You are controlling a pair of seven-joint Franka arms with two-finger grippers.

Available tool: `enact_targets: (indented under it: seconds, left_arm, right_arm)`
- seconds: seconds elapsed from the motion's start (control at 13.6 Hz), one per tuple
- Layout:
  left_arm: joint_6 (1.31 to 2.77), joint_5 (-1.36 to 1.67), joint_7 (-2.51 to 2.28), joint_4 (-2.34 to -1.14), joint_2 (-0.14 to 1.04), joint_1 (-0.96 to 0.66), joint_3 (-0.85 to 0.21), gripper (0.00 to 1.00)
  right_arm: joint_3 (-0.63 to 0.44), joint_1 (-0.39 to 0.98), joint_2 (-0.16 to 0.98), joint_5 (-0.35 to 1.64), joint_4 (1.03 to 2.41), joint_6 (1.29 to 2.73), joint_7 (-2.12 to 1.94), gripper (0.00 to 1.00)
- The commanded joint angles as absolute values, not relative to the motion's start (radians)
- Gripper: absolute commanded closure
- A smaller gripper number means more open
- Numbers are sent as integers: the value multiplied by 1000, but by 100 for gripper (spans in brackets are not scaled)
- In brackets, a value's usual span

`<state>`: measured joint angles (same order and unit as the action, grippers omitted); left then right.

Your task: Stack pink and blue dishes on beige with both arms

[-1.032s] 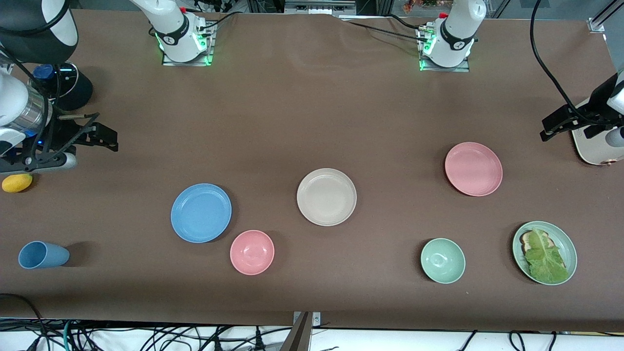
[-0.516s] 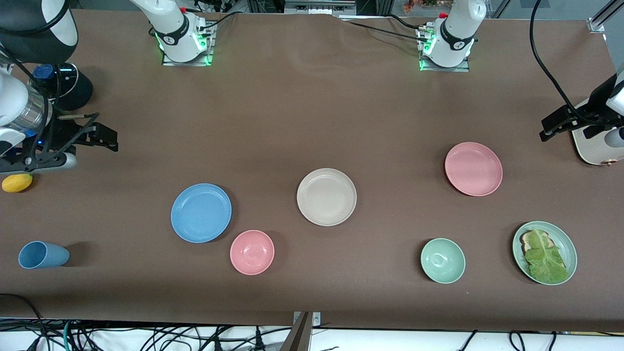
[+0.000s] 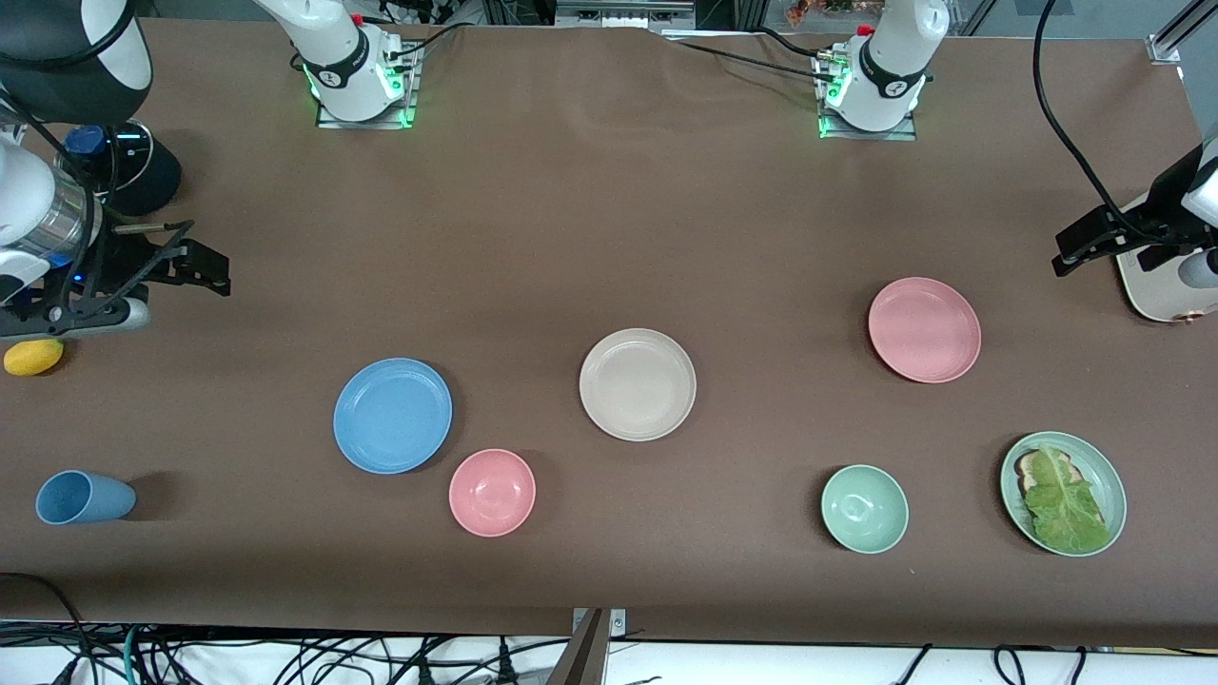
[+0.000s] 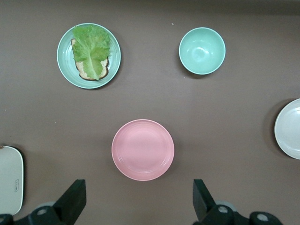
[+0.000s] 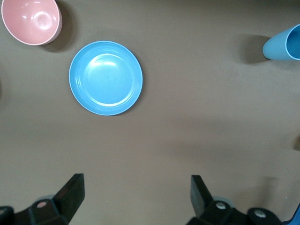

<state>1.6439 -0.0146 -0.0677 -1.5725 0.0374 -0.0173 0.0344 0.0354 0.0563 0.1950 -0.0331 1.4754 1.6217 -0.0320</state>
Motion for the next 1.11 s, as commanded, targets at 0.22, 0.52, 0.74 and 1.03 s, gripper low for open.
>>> enact_targets:
  seconds: [0.22, 0.52, 0.74, 1.03]
  left_arm:
    - [1640, -6, -64, -1560, 37, -18, 31, 0]
    - [1640, -6, -63, -1559, 40, -18, 31, 0]
    - [1640, -6, -63, -1559, 40, -15, 31, 0]
    - [1640, -2, -61, -1560, 40, -15, 31, 0]
  right_arm:
    - [37, 55, 192, -23, 1466, 1620, -23, 0]
    - [37, 55, 192, -23, 1466, 1620, -25, 0]
    - [37, 55, 192, -23, 1466, 1620, -23, 0]
    - [37, 55, 192, -25, 1466, 1618, -25, 0]
